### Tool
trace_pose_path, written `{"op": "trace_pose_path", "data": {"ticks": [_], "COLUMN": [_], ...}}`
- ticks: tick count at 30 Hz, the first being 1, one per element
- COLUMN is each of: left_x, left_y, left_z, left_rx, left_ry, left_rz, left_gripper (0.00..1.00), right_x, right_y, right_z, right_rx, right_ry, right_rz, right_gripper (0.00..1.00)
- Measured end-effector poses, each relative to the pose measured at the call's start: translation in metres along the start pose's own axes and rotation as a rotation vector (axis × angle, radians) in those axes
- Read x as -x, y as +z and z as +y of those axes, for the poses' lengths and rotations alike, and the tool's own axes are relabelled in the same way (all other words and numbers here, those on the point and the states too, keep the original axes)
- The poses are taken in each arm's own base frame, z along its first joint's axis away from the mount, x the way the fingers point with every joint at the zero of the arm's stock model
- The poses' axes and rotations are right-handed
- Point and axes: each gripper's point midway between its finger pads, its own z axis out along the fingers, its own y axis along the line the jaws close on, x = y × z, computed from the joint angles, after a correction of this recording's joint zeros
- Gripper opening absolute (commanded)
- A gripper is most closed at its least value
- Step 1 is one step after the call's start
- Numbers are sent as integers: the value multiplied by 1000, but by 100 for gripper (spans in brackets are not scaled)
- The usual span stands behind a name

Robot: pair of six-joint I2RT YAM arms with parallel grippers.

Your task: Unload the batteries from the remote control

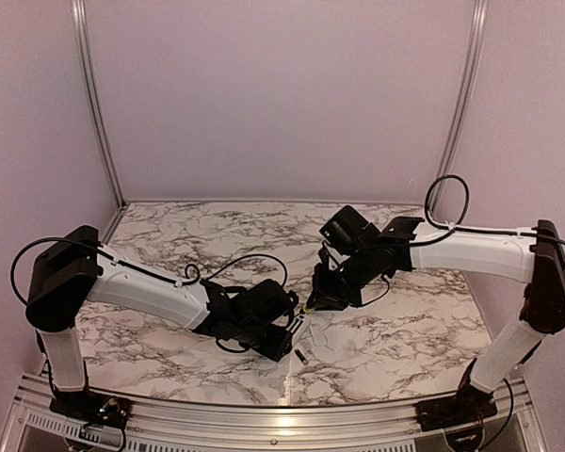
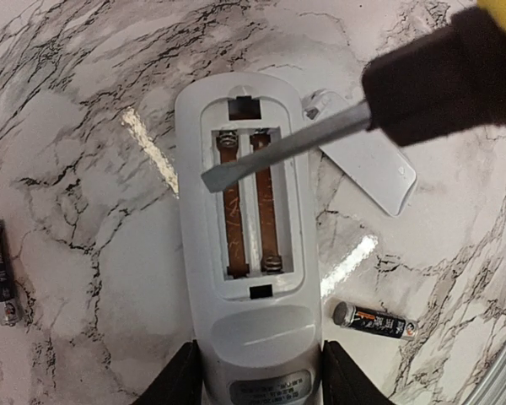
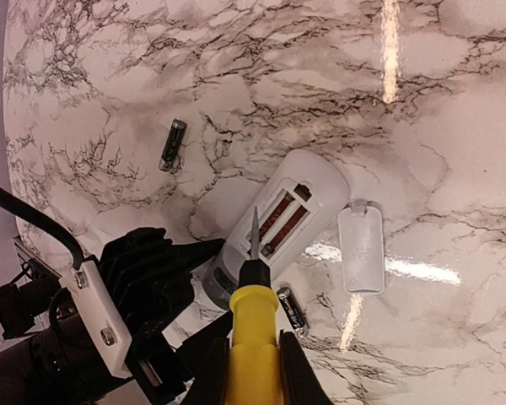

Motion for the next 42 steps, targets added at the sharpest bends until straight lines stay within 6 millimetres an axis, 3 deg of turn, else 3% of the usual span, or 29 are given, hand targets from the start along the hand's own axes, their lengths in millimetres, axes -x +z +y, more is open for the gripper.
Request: {"op": "trace_pose_path", "data": {"ticks": [7,10,17,22,28,32,36,42], "left_x": [5,6,9,26,47,57,66,67], "left_y": [0,-1,-17,-65,-136,-172,-193,-208], "left_z": [-4,-5,-1,-6,-11,-11,-11,-19], "left_rx": [-15,-18,-8,-47,-85,-70,-36,-44], "left_ry": [38,64,94,193,369,496,613,794], "left_rz": [-18,-26,-44,-137,-307,-408,-477,-517], "left_gripper": [89,98,96,95,96,96,98,98], "right_x": [18,21,25,29,30,28,22,9], "right_y": [-43,-61,-88,-96,-119,-131,-129,-126], "right_z": [-5,-5,-6,-2,30,49,55,63], "right_rx": [12,19,22,34,138,210,242,307], "right_ry": [-25,-49,-99,-147,-257,-329,-373,-425], "right_rz": [-72,-92,-118,-117,-118,-107,-69,0], "right_gripper": [0,0,0,0,0,0,0,0]}}
